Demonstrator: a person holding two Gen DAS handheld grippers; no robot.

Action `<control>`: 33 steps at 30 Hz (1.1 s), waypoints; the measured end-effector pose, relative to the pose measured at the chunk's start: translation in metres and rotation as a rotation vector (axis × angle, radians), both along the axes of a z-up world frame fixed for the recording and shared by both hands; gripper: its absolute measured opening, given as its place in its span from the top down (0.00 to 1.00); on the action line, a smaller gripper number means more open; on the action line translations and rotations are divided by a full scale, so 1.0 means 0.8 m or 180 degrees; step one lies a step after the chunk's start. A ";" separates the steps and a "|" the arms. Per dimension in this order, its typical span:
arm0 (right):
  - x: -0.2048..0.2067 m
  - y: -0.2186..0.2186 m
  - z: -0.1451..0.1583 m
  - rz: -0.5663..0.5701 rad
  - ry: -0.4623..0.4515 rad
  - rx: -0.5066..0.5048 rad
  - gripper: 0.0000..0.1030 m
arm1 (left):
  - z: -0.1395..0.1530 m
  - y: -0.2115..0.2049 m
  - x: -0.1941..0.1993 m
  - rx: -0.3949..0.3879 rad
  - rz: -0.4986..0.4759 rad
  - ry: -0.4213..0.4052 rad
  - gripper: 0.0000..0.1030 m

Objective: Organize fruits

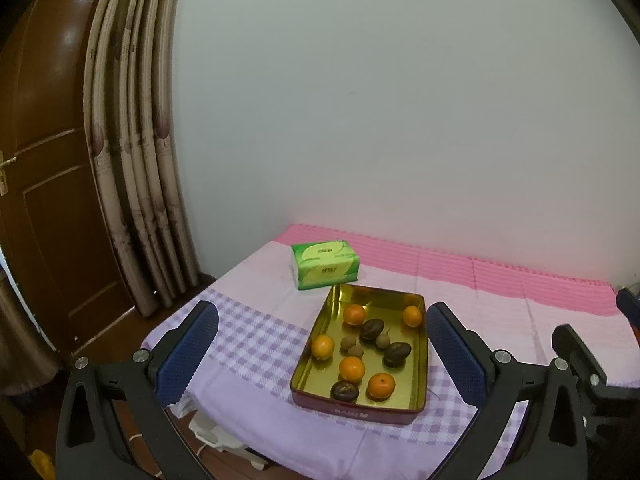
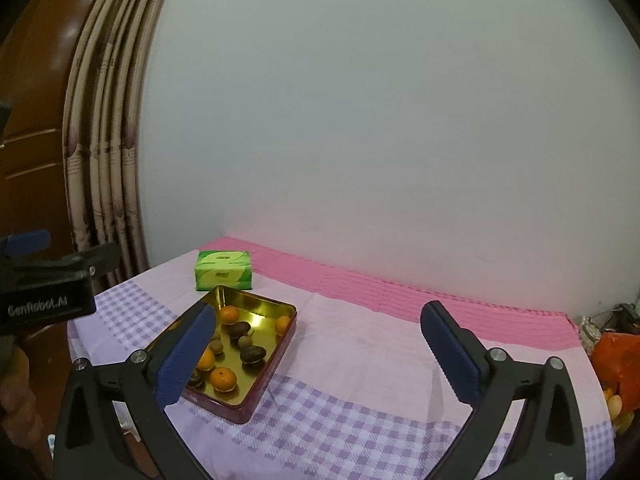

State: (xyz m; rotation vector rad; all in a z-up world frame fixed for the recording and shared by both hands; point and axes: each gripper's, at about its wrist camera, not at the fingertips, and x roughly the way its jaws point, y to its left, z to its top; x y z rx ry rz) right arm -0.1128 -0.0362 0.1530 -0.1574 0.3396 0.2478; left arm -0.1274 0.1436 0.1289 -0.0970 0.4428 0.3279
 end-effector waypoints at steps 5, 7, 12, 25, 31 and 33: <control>0.004 0.012 0.003 0.0008 0.0018 -0.0032 0.01 | -0.002 0.003 0.000 -0.0027 0.0026 0.0007 0.00; 0.003 0.016 0.003 0.0036 0.0015 -0.0050 0.01 | -0.003 0.004 0.001 -0.0030 0.0042 0.0011 0.00; 0.007 0.023 0.001 0.0079 0.0061 -0.0096 0.01 | -0.005 0.005 0.002 -0.0039 0.0063 0.0029 0.00; 0.022 0.024 -0.012 0.0060 0.0244 -0.0104 0.01 | -0.015 0.008 0.011 -0.0068 0.0066 0.0156 0.00; 0.032 0.018 -0.025 0.0055 0.0340 -0.0108 0.01 | -0.025 0.004 0.022 -0.0008 0.0070 0.0260 0.00; 0.040 0.011 -0.031 0.0046 0.0392 -0.0094 0.01 | -0.028 0.003 0.027 0.0011 0.0054 0.0304 0.00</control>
